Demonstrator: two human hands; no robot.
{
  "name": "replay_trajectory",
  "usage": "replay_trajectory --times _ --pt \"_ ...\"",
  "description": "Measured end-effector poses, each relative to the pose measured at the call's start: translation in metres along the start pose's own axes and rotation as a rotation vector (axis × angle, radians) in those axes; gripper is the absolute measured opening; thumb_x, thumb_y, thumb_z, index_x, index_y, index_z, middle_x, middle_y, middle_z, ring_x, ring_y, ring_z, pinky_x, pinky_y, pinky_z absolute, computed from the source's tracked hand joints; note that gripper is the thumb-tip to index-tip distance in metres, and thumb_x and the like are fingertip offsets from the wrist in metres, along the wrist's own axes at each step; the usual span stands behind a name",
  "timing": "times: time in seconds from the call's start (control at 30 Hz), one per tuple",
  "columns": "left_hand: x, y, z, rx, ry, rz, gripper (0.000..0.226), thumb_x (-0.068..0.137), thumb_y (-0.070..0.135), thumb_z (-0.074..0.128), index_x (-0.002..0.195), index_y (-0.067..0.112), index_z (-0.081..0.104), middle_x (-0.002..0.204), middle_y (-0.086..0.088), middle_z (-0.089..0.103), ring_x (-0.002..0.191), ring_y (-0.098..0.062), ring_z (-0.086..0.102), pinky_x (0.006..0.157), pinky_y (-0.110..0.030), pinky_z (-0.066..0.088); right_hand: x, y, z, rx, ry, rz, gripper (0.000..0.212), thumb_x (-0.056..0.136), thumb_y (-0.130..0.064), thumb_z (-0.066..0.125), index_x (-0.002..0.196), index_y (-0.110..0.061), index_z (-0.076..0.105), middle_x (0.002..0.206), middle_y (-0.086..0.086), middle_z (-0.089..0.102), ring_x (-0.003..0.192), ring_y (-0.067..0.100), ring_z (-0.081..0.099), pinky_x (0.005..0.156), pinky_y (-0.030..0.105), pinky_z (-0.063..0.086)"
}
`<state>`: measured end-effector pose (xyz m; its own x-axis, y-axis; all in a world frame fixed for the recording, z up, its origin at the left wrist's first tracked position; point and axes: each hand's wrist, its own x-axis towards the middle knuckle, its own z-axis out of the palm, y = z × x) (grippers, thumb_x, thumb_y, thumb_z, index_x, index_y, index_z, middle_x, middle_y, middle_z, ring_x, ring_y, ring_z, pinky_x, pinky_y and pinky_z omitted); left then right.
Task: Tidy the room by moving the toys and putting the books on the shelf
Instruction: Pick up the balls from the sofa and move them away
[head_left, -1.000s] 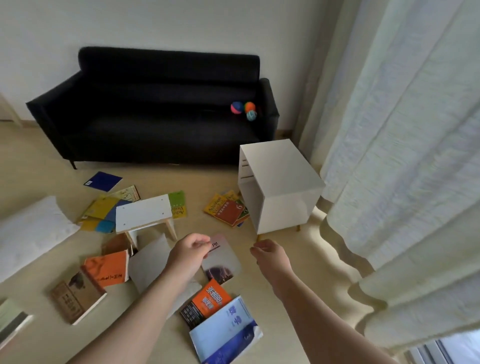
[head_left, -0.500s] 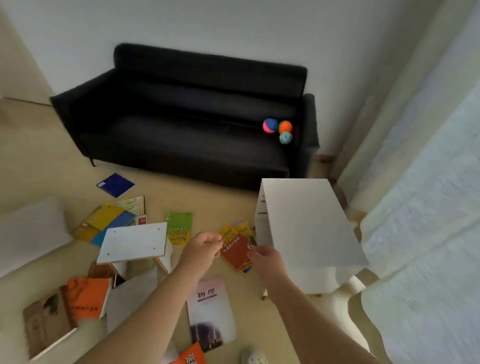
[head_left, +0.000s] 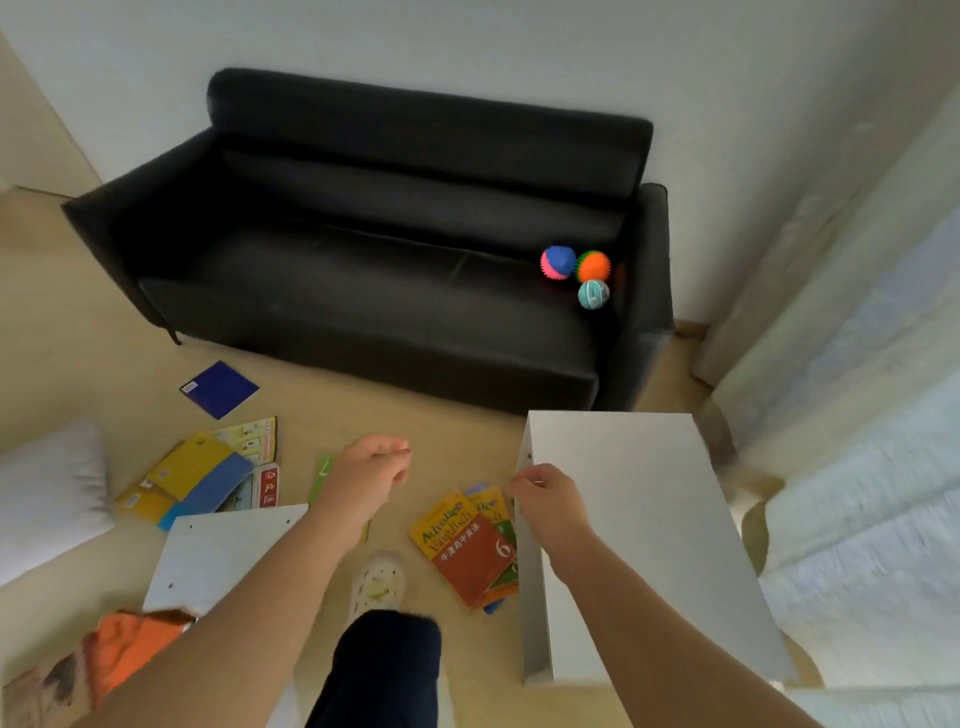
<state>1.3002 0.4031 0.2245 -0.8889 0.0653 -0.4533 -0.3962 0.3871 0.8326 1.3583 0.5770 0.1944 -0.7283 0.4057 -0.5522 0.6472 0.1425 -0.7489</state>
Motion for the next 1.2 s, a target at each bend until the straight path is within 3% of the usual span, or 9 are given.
replay_trajectory --times 0.07,0.2,0.3,0.43,0.6,0.7,0.83,0.97,1.2 --pt "0.039 0.017 0.003 0.001 -0.015 0.013 0.016 0.093 0.016 0.051 0.108 0.019 0.057 0.102 -0.003 0.063 0.100 -0.020 0.060 0.091 -0.037 0.048 0.033 -0.018 0.004 0.012 0.009 0.009 0.021 0.093 -0.032 0.047 0.112 -0.025 0.054 0.101 0.000 0.059 0.083 0.013 0.058 0.079 0.032 0.054" --pt "0.142 0.048 -0.004 0.011 -0.028 0.026 0.016 0.093 0.017 0.052 0.108 0.020 0.058 0.101 -0.001 0.063 0.098 -0.017 0.060 0.079 -0.029 0.049 0.113 -0.077 0.027 -0.011 0.025 -0.024 0.024 0.095 -0.025 0.047 0.118 -0.020 0.053 0.102 -0.002 0.055 0.080 0.010 0.052 0.061 0.020 0.042" --pt "0.222 0.077 -0.019 0.057 -0.056 0.039 0.016 0.092 0.017 0.054 0.106 0.020 0.060 0.097 0.000 0.064 0.094 -0.016 0.061 0.069 -0.024 0.045 0.172 -0.127 0.055 0.013 0.046 0.012 0.025 0.095 -0.024 0.048 0.118 -0.019 0.054 0.090 -0.007 0.053 0.077 0.005 0.049 0.065 0.020 0.041" --pt "0.308 0.126 -0.039 0.117 -0.102 0.031 0.012 0.090 0.019 0.056 0.099 0.025 0.061 0.101 0.003 0.065 0.091 -0.012 0.063 0.077 -0.027 0.045 0.230 -0.196 0.079 0.070 0.037 0.046 0.028 0.094 -0.023 0.049 0.120 -0.017 0.055 0.093 -0.006 0.055 0.076 0.003 0.049 0.058 0.017 0.038" --pt "0.384 0.180 -0.046 0.151 -0.171 0.059 0.015 0.092 0.018 0.053 0.105 0.024 0.059 0.104 0.004 0.062 0.094 -0.011 0.062 0.087 -0.031 0.049 0.294 -0.257 0.081 0.105 0.067 0.083 0.028 0.094 -0.025 0.050 0.121 -0.016 0.056 0.101 -0.004 0.057 0.095 0.013 0.055 0.077 0.025 0.043" --pt "0.418 0.203 -0.043 0.183 -0.211 0.061 0.017 0.093 0.018 0.053 0.107 0.023 0.058 0.105 0.005 0.061 0.096 -0.012 0.061 0.094 -0.034 0.048 0.329 -0.282 0.072 0.098 0.074 0.099 0.028 0.095 -0.024 0.049 0.121 -0.017 0.055 0.100 -0.004 0.056 0.094 0.013 0.054 0.079 0.026 0.045" --pt "0.476 0.237 -0.030 0.197 -0.208 0.087 0.018 0.093 0.018 0.053 0.110 0.022 0.058 0.105 0.004 0.061 0.097 -0.013 0.061 0.091 -0.031 0.047 0.386 -0.316 0.055 0.125 0.076 0.096 0.027 0.095 -0.023 0.050 0.121 -0.018 0.054 0.104 -0.003 0.055 0.097 0.014 0.054 0.086 0.029 0.046" --pt "0.543 0.273 0.010 0.225 -0.210 0.101 0.020 0.092 0.019 0.054 0.112 0.023 0.058 0.104 0.004 0.061 0.097 -0.012 0.060 0.089 -0.030 0.047 0.464 -0.339 0.032 0.149 0.081 0.095 0.027 0.094 -0.024 0.051 0.120 -0.017 0.055 0.096 -0.004 0.056 0.084 0.009 0.052 0.073 0.024 0.044" --pt "0.646 0.340 0.096 0.248 -0.266 0.071 0.023 0.092 0.019 0.054 0.114 0.023 0.057 0.100 0.007 0.058 0.096 -0.011 0.059 0.081 -0.026 0.046 0.576 -0.377 -0.019 0.127 0.073 0.149 0.027 0.094 -0.024 0.051 0.120 -0.018 0.053 0.100 -0.003 0.054 0.074 0.003 0.048 0.056 0.017 0.036"
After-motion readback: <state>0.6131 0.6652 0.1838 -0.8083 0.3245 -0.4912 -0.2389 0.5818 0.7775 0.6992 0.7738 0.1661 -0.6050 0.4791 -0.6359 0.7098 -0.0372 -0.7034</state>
